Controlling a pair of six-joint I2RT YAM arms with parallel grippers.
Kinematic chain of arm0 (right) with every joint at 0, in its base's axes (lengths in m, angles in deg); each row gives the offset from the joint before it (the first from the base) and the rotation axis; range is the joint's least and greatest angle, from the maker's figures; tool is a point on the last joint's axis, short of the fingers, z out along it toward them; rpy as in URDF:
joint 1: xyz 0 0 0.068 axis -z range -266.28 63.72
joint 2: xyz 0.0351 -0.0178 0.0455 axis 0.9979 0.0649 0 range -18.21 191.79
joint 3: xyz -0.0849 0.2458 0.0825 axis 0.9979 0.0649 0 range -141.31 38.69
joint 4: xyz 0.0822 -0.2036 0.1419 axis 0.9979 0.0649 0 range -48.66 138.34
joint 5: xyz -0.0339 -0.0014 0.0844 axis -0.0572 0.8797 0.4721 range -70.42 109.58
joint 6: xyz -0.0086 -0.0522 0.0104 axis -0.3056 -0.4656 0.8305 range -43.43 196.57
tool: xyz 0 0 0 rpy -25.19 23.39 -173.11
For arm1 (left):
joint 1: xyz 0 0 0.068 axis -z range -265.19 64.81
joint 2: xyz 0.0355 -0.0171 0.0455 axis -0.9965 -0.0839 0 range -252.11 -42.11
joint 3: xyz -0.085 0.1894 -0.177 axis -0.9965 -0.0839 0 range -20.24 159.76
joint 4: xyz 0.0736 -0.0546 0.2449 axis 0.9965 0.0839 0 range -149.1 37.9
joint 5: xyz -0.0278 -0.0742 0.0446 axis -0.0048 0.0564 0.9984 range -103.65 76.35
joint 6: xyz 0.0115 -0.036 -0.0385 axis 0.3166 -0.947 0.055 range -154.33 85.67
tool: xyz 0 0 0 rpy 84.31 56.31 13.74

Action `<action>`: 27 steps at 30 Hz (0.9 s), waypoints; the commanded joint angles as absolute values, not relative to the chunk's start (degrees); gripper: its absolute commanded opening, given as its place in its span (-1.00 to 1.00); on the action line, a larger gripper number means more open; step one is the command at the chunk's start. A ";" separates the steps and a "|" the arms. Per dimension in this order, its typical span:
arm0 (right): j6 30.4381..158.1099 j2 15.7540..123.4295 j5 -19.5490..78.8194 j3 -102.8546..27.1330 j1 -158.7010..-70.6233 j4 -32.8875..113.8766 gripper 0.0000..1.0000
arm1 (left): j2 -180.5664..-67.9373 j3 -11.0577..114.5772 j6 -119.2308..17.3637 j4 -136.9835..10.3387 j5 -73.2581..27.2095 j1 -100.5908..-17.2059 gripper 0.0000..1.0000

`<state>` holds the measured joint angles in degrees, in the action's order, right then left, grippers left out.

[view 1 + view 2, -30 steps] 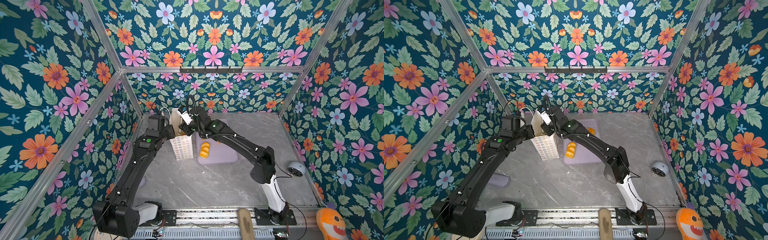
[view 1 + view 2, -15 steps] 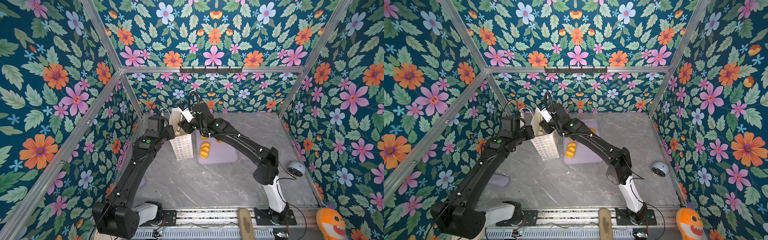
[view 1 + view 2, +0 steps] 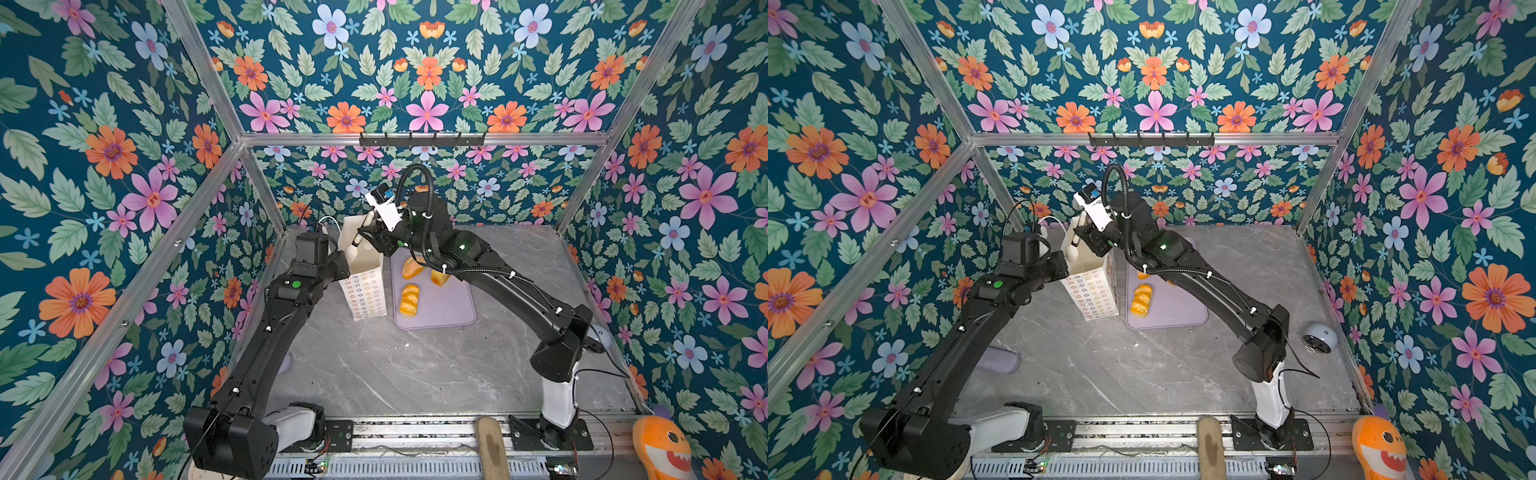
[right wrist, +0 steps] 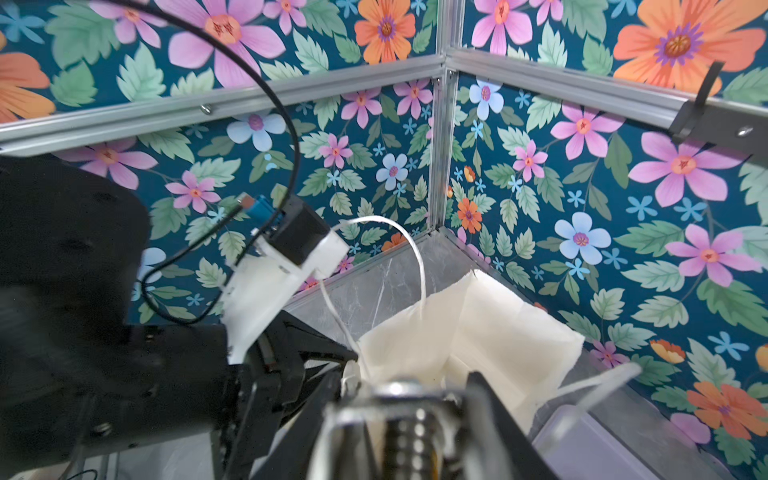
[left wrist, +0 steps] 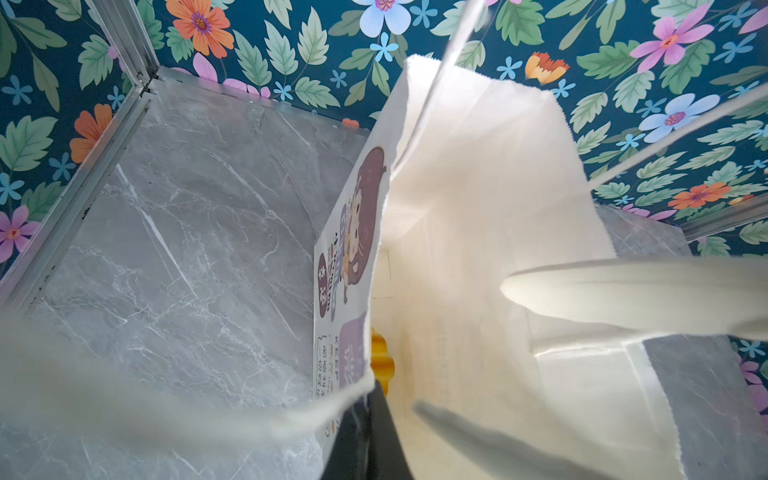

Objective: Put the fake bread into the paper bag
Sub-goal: 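Raise the empty tongs out of the bag and move them over the tray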

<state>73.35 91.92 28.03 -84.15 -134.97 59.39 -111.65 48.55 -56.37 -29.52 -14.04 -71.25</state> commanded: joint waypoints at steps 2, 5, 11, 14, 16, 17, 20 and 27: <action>74.80 87.42 31.63 -82.07 -135.08 53.15 -0.05 | -111.39 48.49 -55.77 -29.48 -13.57 -71.21 -0.86; 75.64 82.86 32.92 -77.89 -135.14 49.21 -0.05 | -111.54 48.93 -55.69 -29.48 -13.65 -71.23 -0.85; 75.71 73.27 33.21 -70.74 -134.84 44.37 -0.06 | -111.64 48.85 -55.74 -29.57 -13.57 -71.21 -0.82; 75.79 69.24 32.92 -66.90 -134.04 42.48 -0.06 | -111.72 48.67 -55.78 -29.74 -13.82 -71.21 -0.82; 75.78 66.25 32.27 -64.35 -133.25 41.72 -0.06 | -111.66 48.58 -55.79 -29.81 -13.92 -71.22 -0.82; 75.79 65.15 32.11 -63.25 -132.77 41.42 -0.06 | -111.63 48.58 -55.81 -29.83 -13.94 -71.26 -0.82; 76.22 61.80 31.62 -59.59 -131.02 40.68 -0.06 | -111.73 48.66 -55.87 -29.92 -14.13 -71.22 -0.81; 76.66 54.14 30.03 -51.71 -126.52 40.03 -0.07 | -111.89 48.75 -55.77 -29.60 -14.02 -71.27 -0.81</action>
<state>76.39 56.22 31.09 -53.23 -127.38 43.87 -111.80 48.69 -56.37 -29.50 -13.97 -71.25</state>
